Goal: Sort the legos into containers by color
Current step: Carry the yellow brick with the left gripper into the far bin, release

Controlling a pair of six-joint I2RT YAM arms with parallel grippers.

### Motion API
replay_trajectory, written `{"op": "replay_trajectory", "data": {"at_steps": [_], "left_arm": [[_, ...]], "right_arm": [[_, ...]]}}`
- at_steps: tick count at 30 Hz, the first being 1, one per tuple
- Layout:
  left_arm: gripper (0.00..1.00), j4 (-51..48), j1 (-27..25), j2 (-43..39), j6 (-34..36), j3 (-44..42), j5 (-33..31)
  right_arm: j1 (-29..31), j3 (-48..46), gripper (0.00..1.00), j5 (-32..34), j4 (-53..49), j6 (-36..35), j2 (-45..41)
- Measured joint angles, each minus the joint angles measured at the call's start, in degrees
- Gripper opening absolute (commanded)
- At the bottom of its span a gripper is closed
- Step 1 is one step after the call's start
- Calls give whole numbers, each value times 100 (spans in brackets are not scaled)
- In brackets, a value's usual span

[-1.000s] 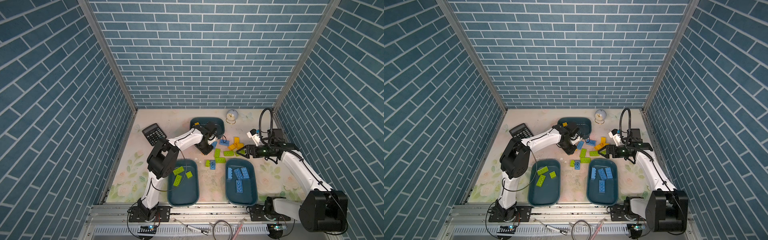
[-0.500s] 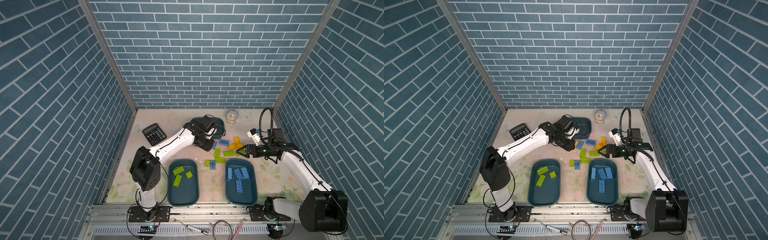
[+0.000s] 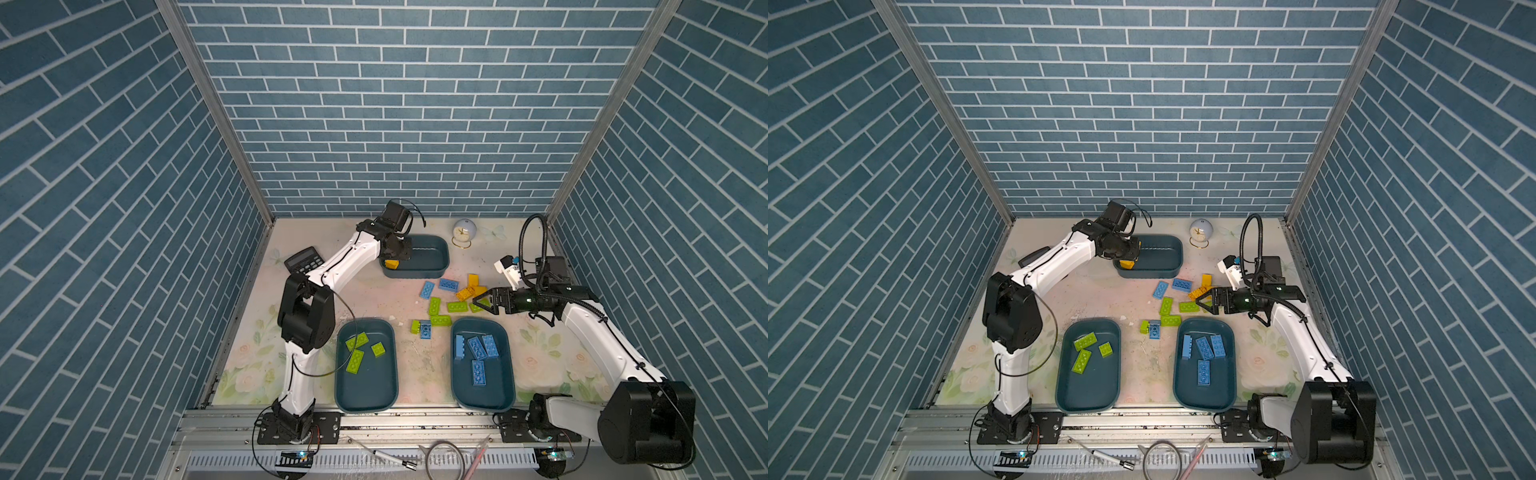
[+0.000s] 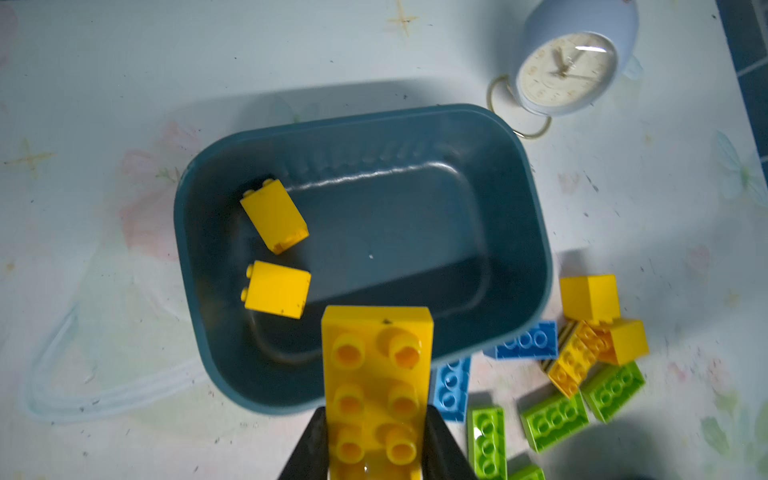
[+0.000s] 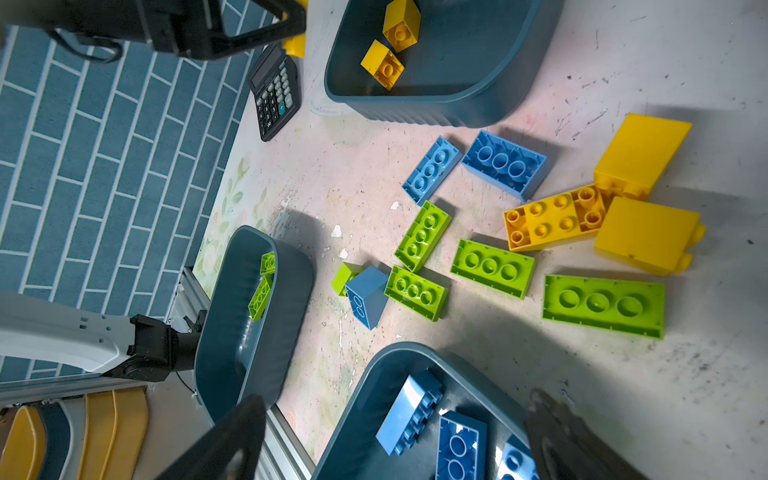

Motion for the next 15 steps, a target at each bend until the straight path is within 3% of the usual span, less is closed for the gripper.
{"op": "replay_trajectory", "data": {"at_steps": [15], "left_arm": [[37,-50,129,1919,-376,1849,-101]], "right_arm": [[0,15,97,68,-7,7,15]]}}
